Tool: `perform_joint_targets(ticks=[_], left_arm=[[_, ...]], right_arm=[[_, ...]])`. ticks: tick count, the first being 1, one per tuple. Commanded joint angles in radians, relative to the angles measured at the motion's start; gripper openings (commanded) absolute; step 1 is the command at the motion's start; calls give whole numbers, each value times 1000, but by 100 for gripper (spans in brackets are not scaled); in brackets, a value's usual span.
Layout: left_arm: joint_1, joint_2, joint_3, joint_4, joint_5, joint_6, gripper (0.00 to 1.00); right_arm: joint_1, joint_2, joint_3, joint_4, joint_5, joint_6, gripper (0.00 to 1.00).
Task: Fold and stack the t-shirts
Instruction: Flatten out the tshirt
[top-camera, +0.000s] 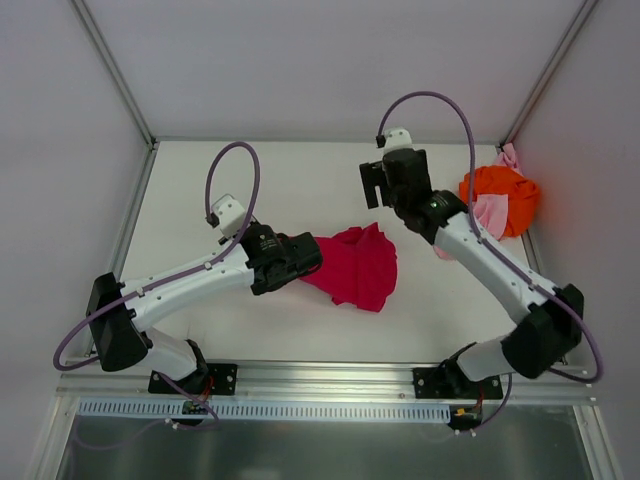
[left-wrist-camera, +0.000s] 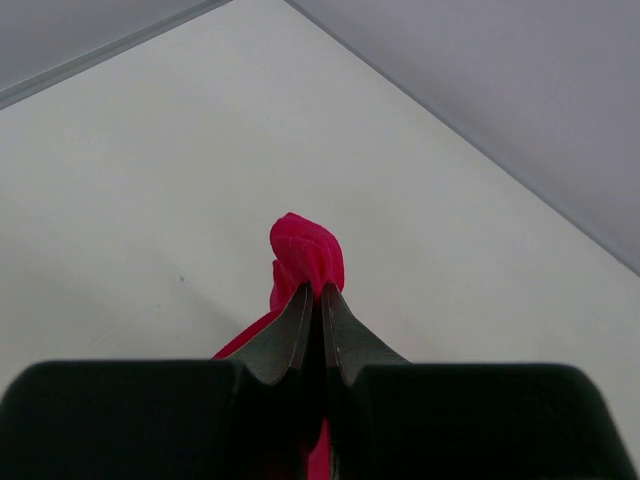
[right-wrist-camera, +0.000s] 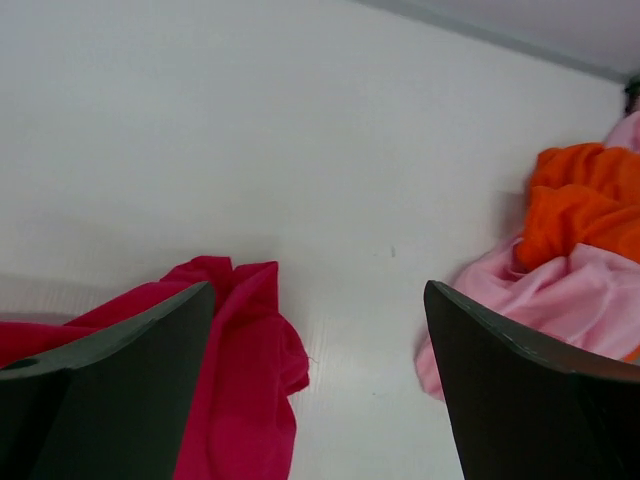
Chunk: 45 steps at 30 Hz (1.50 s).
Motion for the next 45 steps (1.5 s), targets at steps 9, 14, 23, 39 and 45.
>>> perform_joint_targets(ticks=[9,14,23,39,45], left_arm=[[11,4,-14,-189,-76,-45,0],[13,-5,-18,-187,-80,-40,0],[13,23,-11,-187,-78,-43,0],[11,21,-21,-189,-69,-59,0],[13,33,-23,-189,-73,-69,0]], right_arm=[[-119,457,356,-230,-417,146,89],[-138,530,424,-321,-445,150,89],[-157,583,435,-403,-555,150,90],[-182,516,158,-236,-739,199,6],[-93,413,110,-161,-260,75,1]])
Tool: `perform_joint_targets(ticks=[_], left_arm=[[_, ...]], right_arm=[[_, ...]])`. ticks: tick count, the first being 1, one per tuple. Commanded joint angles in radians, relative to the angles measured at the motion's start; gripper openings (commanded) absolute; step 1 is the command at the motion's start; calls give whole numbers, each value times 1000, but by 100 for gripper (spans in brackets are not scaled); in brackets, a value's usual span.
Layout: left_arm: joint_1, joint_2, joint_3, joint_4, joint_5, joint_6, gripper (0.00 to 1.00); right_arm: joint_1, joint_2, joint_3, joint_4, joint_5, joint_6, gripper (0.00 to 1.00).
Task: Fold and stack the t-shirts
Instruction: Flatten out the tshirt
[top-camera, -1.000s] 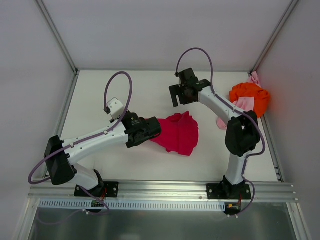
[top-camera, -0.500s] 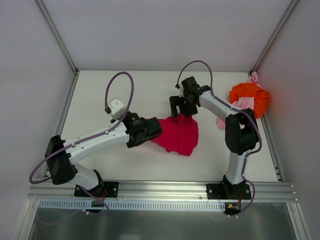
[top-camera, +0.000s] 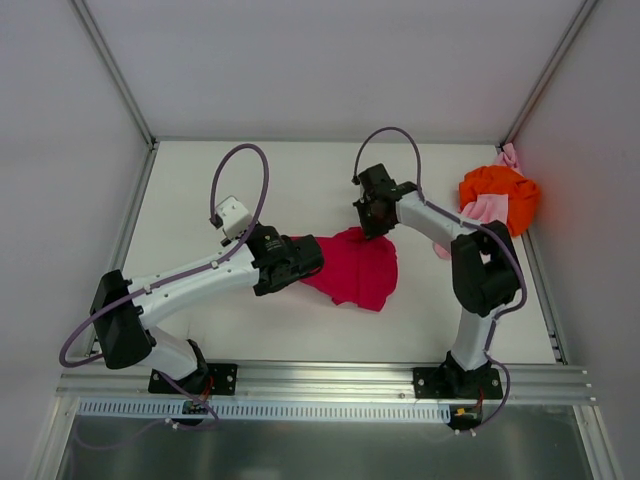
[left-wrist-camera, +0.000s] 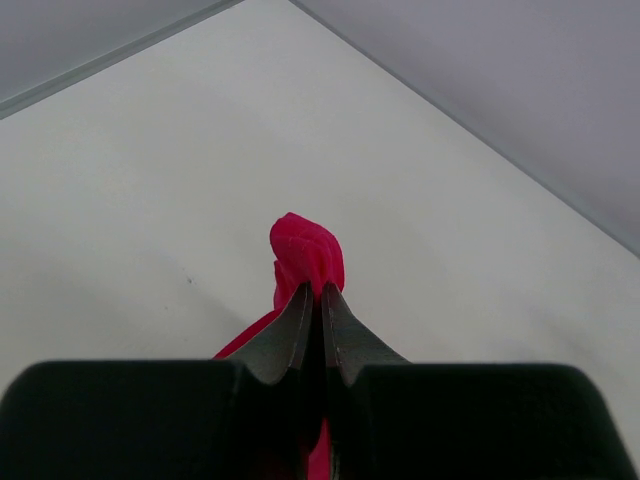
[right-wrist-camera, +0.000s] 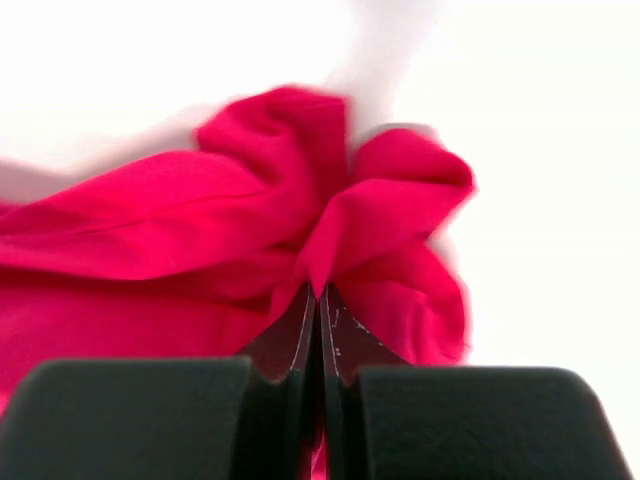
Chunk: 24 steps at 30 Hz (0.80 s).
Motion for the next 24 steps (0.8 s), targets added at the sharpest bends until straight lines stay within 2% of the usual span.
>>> perform_joint_targets(ticks=[1,4,8,12,16,19,22,24], left_arm=[[11,15,-6,-178,-65,-48,0],[11,22,-2,-177,-67,-51,0],[11,27,1,-177,-65,-48,0],[11,18,-8,-178,-65,-51,0],[13,9,-16,-178,-67,-58,0],[13,13,-14,-178,-65,-60,0],[13,18,-16,-177,-64,-65,0],[13,18,-16,-178,-62,-68,0]], right_arm=[[88,-144,-36,109,379,-102,1],[140,-227,-79,230,620,-176,1],[191,-374,-111,397,832,-289,1],[227,-497,-137,514,932,-368,1],[264,-636,-255,657,1022,-435,1],[300,-733,-311,790,1151,-495,1],[313,-817,-300,685,1220,-436,1],[323,-883,-364,711,1227,-406,1]])
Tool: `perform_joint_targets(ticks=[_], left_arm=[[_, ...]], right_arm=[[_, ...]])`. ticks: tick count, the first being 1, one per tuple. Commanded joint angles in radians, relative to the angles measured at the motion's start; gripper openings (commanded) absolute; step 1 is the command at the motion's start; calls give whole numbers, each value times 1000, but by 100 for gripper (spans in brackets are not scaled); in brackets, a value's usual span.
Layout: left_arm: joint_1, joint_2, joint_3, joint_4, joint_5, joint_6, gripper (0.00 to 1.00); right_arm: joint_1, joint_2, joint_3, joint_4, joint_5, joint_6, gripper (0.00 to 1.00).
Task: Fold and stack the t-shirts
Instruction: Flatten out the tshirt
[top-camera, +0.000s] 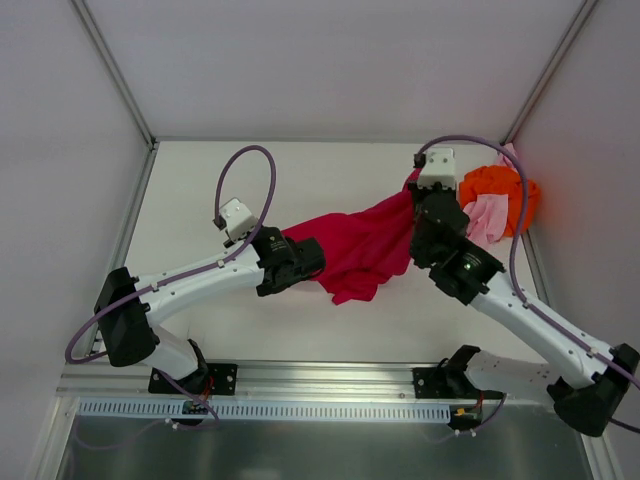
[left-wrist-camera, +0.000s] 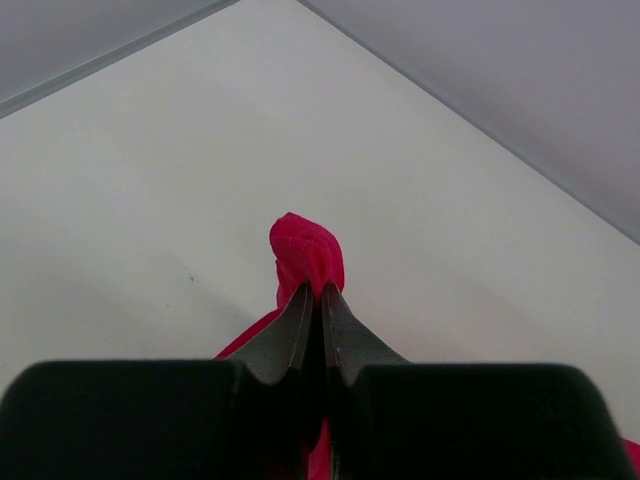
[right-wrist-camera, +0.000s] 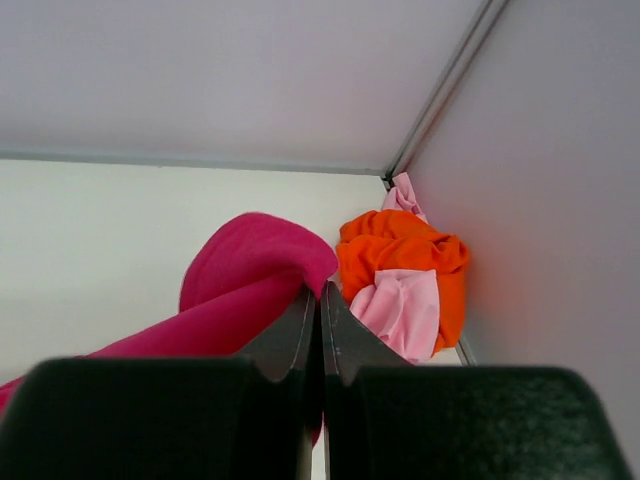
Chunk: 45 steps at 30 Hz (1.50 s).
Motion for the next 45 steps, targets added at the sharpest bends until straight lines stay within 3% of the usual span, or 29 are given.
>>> perform_joint_targets(ticks=[1,2,3,6,7,8,10,12,15,16,21,24,25,28,35,45], left_arm=[[13,-12,-9,-176,-62,-54,0],[13,-14,-9,-175,-60,-57,0],[13,-15,-9,-176,-60,-57,0],[13,-12,-7,-176,-59,-60,0],[13,-9,-7,-176,-59,-60,0],[13,-9,-9,-176,-57,-60,0],[13,-8,-9,-176,-59,-60,0],[13,-9,-9,-176,-63,-57,0],[13,-15,-9,-175,-63,-51,0],[13,-18,-9,-176,-63,-48,0],[13,-20,-18,-176,-63,-49,0],[11,-18,-18,-176,-60,-48,0],[11,-20,-23,-176,-60,-46,0],[11,-29,-30,-176,-62,-48,0],[11,1,-30,-175,-50,-65,0],[7,23,-39,-175,-31,-88,0]], right_arm=[[15,-172,-69,83,69,32,2],[15,-202,-103,59,20,57,14],[15,-219,-111,56,9,60,48],[15,-188,-83,63,76,17,60],[15,-176,-80,104,102,-1,70],[15,-148,-75,122,108,-21,88],[14,-104,-71,184,131,-49,96],[0,-67,-33,147,74,-48,97],[-119,121,149,-283,-136,202,90],[-188,184,285,-472,-254,315,87],[-319,624,624,-867,-538,440,88],[-373,709,607,-859,-623,501,85],[-426,712,550,-816,-751,529,83],[-501,700,466,-740,-893,607,78],[-517,496,143,-572,-962,735,78],[-509,579,124,-585,-964,667,81]])
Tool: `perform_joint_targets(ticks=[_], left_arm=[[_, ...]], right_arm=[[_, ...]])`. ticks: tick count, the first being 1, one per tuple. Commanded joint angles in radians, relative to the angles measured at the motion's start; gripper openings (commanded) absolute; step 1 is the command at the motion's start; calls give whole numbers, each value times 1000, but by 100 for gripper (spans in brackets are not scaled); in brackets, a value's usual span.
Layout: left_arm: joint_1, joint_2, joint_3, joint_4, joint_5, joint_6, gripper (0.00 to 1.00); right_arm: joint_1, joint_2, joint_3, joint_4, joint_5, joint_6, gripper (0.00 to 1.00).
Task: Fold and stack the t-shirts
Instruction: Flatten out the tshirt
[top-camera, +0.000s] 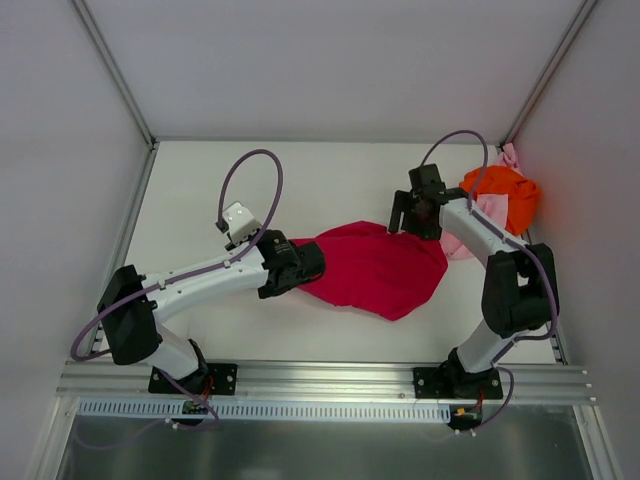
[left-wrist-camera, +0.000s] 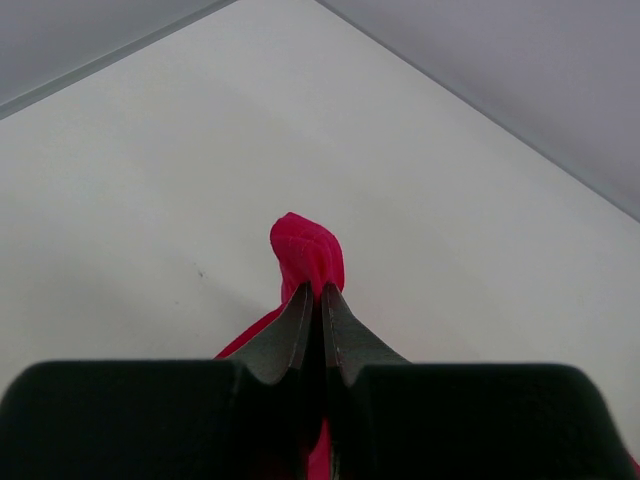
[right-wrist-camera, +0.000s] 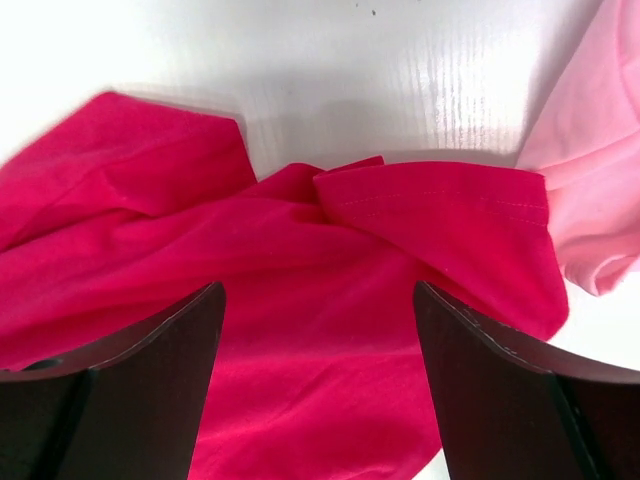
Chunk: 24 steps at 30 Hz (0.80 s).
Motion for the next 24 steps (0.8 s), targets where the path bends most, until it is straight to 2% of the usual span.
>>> perform_joint_targets(ticks=[1,10,12,13,14,18,21,24], left_arm=[[5,3,-7,-173,-33,-54,0],[-4,-21,-27,-172,-36,-54,0],[-7,-26,-28,-172,-37,-56,0],[-7,-28,-31,-173,-36,-54,0],[-9,-29,-34,-172,-36,-57,0],[-13,-23,-34,-172,-37,-59,0],[-13,-8,-28,-172,-37,-59,0],[-15,2,-25,-173,-39,-56,0]], right_arm=[[12,54,10,17,-17,-19,81],[54,180,63,12,-26,-42,80],[58,193,65,17,-35,-48,53],[58,194,68,15,-44,-57,36],[60,196,69,14,-44,-60,3],[91,115,50,87,0,-120,1],[149,14,10,162,118,-195,1],[207,-72,33,202,306,-298,1]])
